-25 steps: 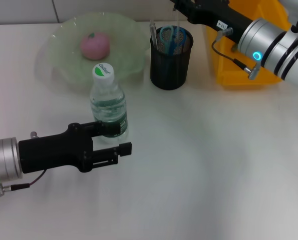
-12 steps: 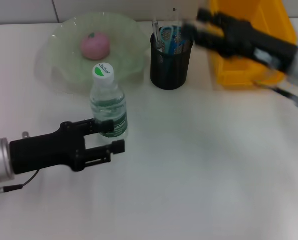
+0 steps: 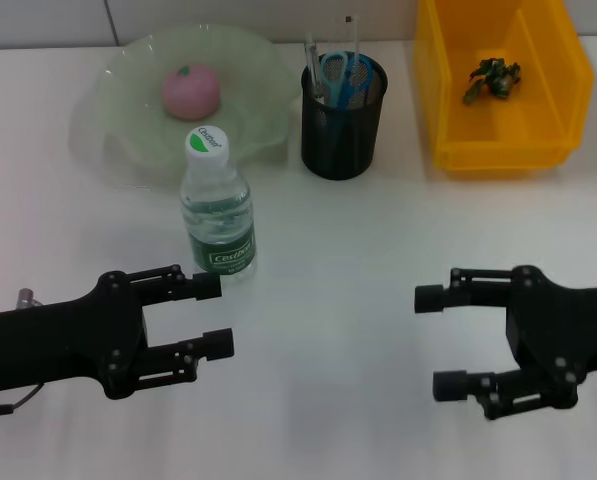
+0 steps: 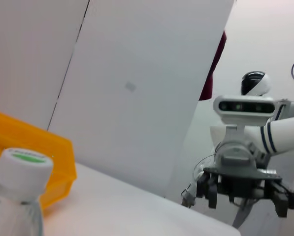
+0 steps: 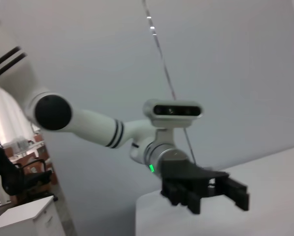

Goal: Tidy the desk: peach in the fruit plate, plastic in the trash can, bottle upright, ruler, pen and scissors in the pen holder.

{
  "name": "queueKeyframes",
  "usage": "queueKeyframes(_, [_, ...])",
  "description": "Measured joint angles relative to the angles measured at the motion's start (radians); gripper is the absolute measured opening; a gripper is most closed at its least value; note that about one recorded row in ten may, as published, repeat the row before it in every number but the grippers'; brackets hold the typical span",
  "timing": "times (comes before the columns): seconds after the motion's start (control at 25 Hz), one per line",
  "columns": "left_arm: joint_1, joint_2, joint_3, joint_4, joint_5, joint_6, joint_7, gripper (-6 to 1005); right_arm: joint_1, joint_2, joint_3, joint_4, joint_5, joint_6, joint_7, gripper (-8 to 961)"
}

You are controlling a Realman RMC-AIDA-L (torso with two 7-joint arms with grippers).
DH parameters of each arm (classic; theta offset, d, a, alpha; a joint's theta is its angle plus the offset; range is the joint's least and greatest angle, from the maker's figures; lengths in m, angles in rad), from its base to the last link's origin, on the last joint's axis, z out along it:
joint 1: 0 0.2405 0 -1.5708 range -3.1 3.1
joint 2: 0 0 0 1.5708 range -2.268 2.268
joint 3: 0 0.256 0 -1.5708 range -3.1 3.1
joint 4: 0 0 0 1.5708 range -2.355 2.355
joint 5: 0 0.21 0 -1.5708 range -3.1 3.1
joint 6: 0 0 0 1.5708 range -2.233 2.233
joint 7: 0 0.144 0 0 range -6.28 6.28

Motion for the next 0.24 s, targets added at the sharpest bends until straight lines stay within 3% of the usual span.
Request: queueKeyframes(0.24, [-0.002, -0.003, -0.001, 0.000, 0.004, 0.006, -0.008, 695, -0.019, 0.013, 0.003, 0.023, -0.005, -0.009, -0.013, 809])
